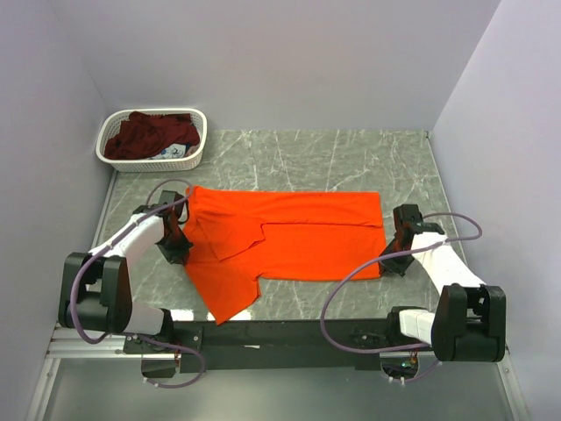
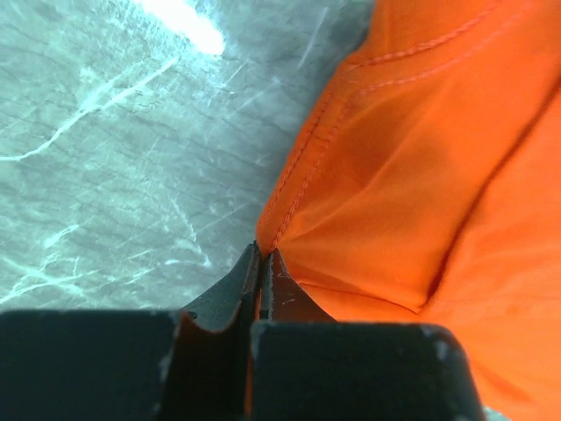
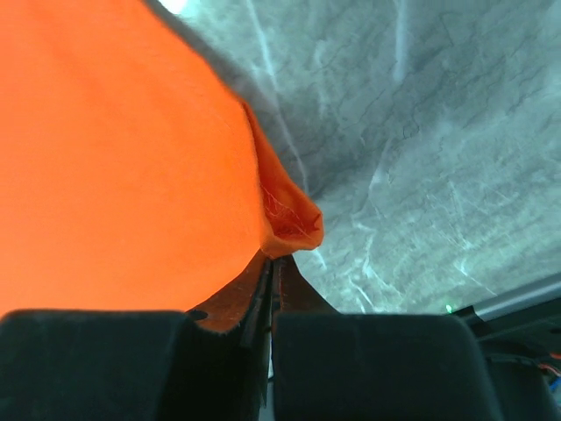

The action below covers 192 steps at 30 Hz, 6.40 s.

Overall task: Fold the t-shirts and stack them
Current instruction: Fold the tshirt

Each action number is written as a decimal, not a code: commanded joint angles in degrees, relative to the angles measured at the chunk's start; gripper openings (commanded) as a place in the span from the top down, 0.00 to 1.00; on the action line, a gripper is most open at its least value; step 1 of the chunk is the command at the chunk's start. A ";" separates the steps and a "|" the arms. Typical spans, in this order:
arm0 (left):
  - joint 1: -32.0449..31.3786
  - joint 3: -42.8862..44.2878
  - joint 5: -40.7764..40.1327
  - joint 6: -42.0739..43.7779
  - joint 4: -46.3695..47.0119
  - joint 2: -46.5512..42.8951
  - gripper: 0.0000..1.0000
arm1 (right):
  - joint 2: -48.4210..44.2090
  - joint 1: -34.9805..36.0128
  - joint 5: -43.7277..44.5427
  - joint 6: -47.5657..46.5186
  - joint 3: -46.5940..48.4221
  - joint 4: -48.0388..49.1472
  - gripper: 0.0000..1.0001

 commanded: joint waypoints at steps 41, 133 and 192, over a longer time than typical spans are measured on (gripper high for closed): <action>4.94 27.16 3.33 5.70 -7.22 19.45 0.96 | 28.87 -0.09 -0.22 -11.64 34.23 -1.33 1.00; -13.05 0.72 1.75 -7.99 1.21 -13.85 0.17 | -4.86 10.54 -5.58 -11.11 12.19 7.72 0.45; -12.11 56.16 -5.72 -0.18 3.15 36.33 0.89 | -10.42 10.98 -14.99 -14.89 5.06 11.32 0.46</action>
